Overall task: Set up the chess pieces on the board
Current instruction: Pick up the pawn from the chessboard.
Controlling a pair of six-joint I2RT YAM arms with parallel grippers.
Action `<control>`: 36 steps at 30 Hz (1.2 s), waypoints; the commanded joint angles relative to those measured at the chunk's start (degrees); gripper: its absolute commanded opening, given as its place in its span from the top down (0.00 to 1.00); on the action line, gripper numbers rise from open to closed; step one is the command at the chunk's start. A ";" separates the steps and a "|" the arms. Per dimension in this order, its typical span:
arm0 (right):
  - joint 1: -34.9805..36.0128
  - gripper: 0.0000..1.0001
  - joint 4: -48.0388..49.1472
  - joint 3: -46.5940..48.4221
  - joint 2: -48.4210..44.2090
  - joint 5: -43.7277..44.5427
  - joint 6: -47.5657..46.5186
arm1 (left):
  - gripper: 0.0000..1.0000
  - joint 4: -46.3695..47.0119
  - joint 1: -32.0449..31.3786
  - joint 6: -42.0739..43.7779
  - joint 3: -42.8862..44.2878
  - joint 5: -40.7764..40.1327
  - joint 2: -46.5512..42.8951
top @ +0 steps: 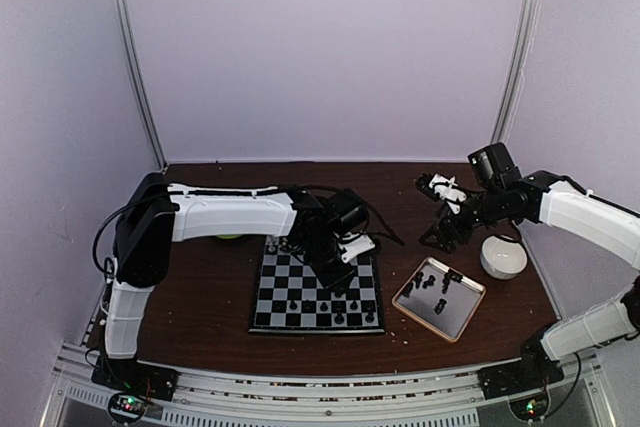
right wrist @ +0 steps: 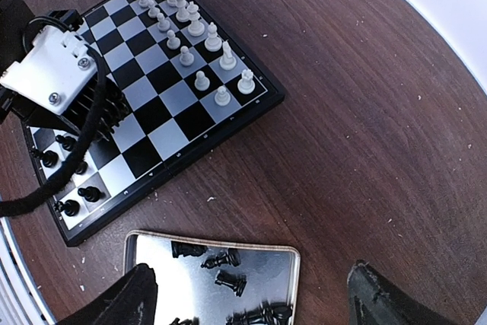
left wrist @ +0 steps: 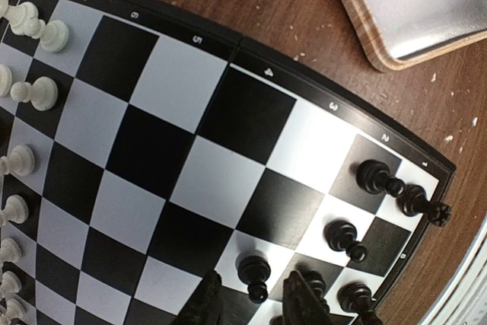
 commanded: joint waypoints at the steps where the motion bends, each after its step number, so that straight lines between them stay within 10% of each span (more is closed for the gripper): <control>1: -0.26 0.14 -0.69 1.33 0.42 -0.80 -0.64 | 0.74 -0.83 -0.36 0.45 -0.64 0.89 1.02; 36: -0.17 0.14 -1.40 1.75 1.21 -1.38 -0.80 | 0.91 -0.91 -0.35 0.01 -0.75 -0.44 1.41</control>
